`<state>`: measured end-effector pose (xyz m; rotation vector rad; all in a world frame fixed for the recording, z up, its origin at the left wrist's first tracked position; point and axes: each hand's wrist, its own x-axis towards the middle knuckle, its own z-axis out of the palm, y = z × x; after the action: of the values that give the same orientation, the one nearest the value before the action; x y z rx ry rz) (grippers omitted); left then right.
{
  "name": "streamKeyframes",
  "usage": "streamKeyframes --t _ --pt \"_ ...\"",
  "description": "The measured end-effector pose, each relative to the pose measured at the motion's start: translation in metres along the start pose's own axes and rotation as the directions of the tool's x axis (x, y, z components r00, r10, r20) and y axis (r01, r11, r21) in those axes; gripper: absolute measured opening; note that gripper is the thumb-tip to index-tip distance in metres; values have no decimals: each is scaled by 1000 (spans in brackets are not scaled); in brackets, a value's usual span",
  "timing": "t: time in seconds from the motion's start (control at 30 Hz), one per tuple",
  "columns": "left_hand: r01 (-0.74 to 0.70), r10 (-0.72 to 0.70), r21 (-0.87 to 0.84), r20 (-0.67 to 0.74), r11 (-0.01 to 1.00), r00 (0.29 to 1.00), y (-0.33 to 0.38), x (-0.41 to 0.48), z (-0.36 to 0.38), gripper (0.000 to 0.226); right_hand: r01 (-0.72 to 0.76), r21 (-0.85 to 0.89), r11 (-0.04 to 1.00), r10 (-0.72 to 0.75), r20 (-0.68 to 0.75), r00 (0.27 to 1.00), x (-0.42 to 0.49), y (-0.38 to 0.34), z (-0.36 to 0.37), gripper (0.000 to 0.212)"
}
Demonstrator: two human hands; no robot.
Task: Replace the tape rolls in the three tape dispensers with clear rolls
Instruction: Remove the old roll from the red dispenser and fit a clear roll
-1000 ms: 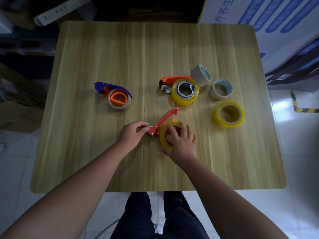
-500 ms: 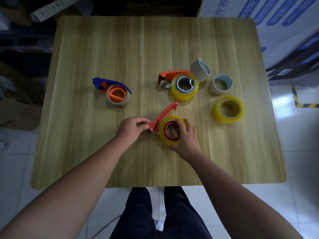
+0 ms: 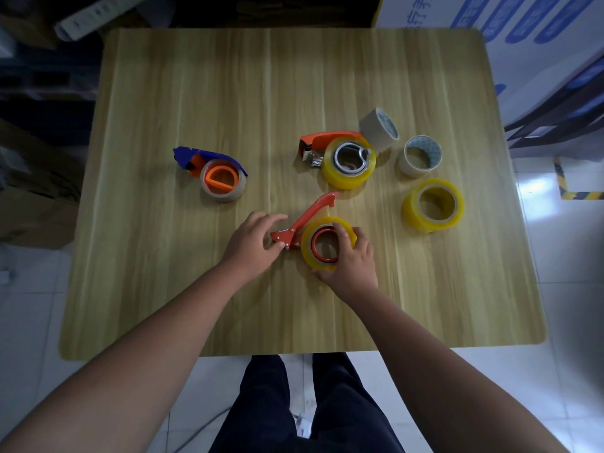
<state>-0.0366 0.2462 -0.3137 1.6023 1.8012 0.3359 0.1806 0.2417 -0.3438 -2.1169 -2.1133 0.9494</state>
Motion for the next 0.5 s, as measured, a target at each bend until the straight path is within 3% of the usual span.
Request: streamKeyframes --t 0.1,0.17,0.27,0.37,0.5 --pt "-274 288 419 31 866 957 10 3 7 50 -4 -13 1000 4 10 1000 0 -1 -1 111" --pt "-291 279 567 111 770 954 20 12 15 43 -13 -28 1000 13 4 1000 -1 -2 -1 114" --pt "-232 194 624 130 746 972 27 25 22 26 -19 -69 997 19 -3 1000 -2 -7 0 118" --pt "-270 238 642 138 718 961 27 28 25 21 -56 -70 996 55 -23 998 0 -12 1 116" --pt "-292 245 572 160 766 956 25 28 25 22 -61 -64 996 61 -7 998 2 -14 0 111"
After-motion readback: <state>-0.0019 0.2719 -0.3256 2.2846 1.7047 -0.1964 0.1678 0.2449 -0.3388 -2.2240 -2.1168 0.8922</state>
